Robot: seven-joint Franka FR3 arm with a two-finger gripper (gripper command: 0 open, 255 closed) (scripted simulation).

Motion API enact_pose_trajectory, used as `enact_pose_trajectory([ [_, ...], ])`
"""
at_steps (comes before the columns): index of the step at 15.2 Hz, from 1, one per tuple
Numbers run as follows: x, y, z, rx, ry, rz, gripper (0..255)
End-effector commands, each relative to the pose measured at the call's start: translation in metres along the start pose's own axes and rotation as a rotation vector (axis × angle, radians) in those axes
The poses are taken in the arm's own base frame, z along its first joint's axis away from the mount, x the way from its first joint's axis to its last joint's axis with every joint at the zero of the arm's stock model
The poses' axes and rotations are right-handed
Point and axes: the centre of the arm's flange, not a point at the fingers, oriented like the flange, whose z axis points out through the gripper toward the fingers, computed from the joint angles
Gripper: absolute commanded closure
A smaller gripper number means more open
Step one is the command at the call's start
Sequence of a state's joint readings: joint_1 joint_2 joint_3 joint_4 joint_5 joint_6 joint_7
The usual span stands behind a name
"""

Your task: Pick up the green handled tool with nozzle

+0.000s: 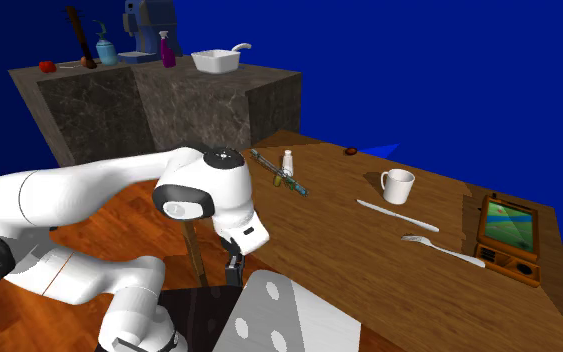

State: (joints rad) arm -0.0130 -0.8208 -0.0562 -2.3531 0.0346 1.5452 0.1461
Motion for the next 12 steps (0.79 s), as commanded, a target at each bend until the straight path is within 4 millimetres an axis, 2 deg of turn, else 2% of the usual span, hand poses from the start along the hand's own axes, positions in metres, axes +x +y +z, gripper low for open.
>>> enact_pose_trajectory([
  [1,0.000,0.000,0.000,0.000,0.000,0.000,0],
  [12,0.012,-0.143,-0.007,0.009,-0.013,0.055,0],
])
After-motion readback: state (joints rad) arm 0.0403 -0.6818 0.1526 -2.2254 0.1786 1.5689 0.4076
